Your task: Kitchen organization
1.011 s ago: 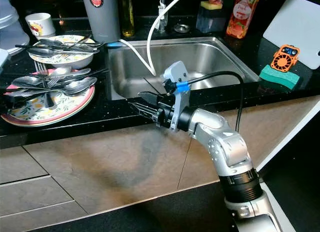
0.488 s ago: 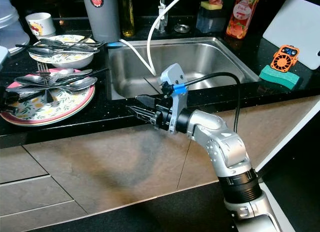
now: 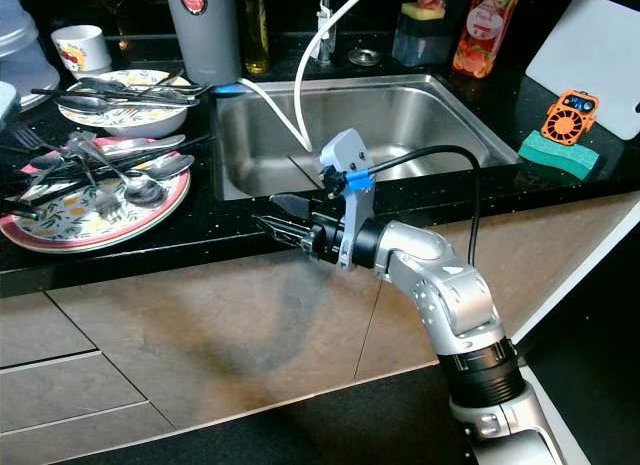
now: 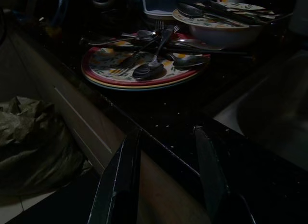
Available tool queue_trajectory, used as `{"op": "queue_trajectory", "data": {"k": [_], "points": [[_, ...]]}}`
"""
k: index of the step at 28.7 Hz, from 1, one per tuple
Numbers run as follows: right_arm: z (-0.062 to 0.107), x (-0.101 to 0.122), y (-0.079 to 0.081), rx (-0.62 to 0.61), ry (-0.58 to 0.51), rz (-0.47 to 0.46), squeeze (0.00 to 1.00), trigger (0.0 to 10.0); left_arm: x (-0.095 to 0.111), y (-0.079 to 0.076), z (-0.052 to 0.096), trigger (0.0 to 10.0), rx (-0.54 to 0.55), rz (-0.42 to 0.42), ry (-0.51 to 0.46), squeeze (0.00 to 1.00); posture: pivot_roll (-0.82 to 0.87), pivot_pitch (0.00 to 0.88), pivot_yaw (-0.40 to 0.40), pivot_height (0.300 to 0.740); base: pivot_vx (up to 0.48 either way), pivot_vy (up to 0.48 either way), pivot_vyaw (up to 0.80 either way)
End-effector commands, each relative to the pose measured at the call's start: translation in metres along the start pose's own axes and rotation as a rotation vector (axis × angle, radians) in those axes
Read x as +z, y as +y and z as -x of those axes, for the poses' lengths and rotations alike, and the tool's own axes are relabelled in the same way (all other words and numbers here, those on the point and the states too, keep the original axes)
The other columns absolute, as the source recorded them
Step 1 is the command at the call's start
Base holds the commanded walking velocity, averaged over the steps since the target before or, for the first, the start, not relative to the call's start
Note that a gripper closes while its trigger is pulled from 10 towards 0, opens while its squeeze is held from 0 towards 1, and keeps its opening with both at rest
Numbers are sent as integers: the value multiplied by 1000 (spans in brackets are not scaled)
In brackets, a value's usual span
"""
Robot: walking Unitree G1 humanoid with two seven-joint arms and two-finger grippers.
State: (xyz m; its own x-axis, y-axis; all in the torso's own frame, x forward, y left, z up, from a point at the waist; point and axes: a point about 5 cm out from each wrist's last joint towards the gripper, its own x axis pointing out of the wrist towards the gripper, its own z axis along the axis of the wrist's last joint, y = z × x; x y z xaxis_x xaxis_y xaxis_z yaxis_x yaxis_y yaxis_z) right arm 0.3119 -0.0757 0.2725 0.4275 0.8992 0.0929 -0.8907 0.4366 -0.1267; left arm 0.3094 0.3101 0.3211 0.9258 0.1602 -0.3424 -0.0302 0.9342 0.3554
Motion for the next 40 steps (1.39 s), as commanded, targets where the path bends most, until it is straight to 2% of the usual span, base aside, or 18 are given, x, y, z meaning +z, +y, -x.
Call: {"op": "queue_trajectory", "data": {"k": [1, 7, 9, 10, 13, 17, 19, 24, 27, 28, 29, 30, 31, 33, 35, 37, 39, 40], "points": [[3, -1, 3, 12, 14, 6, 0, 10000, 5, 0, 4, 0, -12, -11, -22, 0, -1, 166, -28, 740, 0, 0, 0], [3, -1, 3, 16, 17, 8, 0, 10000, 15, -5, 5, 0, -33, 21, -87, 0, -2, 166, -28, 740, 0, 0, 0], [3, -1, 3, 17, 16, 8, 0, 10000, 27, -6, 8, 0, -46, 83, -167, 0, -3, 166, -28, 740, 0, 0, 0], [3, 0, 3, 19, 14, 9, 0, 10000, 39, -8, 11, 0, -80, 126, -252, 0, -3, 166, -28, 740, 0, 0, 0], [3, 1, 3, 21, 14, 10, 0, 10000, 50, -11, 15, 0, -124, 195, -322, 0, -3, 166, -28, 740, 0, 0, 0], [3, 1, 3, 23, 12, 11, 0, 10000, 59, -18, 19, 0, -186, 242, -378, 0, -5, 164, -27, 740, 0, 0, 0], [3, 2, 2, 22, 9, 10, 0, 10000, 68, -23, 21, 0, -232, 283, -472, 0, -5, 165, -27, 740, 0, 0, 0], [4, 3, 1, 11, 0, 16, 0, 10000, 74, -28, 18, 0, -263, 366, -562, 0, -5, 165, -27, 740, 0, 0, 0], [3, 5, 0, -6, -11, 22, 0, 10000, 70, -38, 12, 0, -272, 346, -553, 0, -5, 162, -26, 740, 0, 0, 0], [2, 7, -1, -30, -33, 25, 0, 10000, 66, -53, 7, 0, -279, 290, -556, 0, -5, 161, -25, 740, 0, 0, 0], [2, 7, -1, -30, -33, 25, 0, 10000, 66, -53, 7, 0, -279, 290, -556, 0, -5, 161, -25, 740, 0, 0, 0], [1, 8, -2, -42, -44, 24, 0, 10000, 67, -60, 8, 0, -331, 330, -592, 0, -5, 161, -25, 740, 0, 0, 0], [1, 9, -2, -56, -55, 23, 0, 10000, 72, -67, 13, 0, -429, 422, -656, 0, -4, 161, -26, 740, 0, 0, 0], [0, 10, -3, -73, -68, 20, 0, 10000, 78, -79, 24, 0, -612, 539, -759, 0, -2, 159, -26, 740, 0, 0, 0], [-1, 10, -2, -80, -78, 15, 0, 10000, 80, -94, 42, 0, -855, 555, -890, 0, -5, 157, -24, 740, 0, 0, 0], [-2, 10, -1, -82, -83, 13, 0, 10000, 79, -102, 57, 0, -1071, 636, -975, 0, -9, 154, -21, 740, 0, 0, 0], [-3, 10, 0, -81, -86, 11, 0, 10000, 77, -103, 61, 0, -1157, 699, -998, 0, -7, 152, -20, 740, 0, 0, 0], [-3, 10, 0, -81, -88, 9, 0, 10000, 75, -102, 61, 0, -1157, 711, -1001, 0, -7, 152, -20, 740, 0, 0, 0]]}}
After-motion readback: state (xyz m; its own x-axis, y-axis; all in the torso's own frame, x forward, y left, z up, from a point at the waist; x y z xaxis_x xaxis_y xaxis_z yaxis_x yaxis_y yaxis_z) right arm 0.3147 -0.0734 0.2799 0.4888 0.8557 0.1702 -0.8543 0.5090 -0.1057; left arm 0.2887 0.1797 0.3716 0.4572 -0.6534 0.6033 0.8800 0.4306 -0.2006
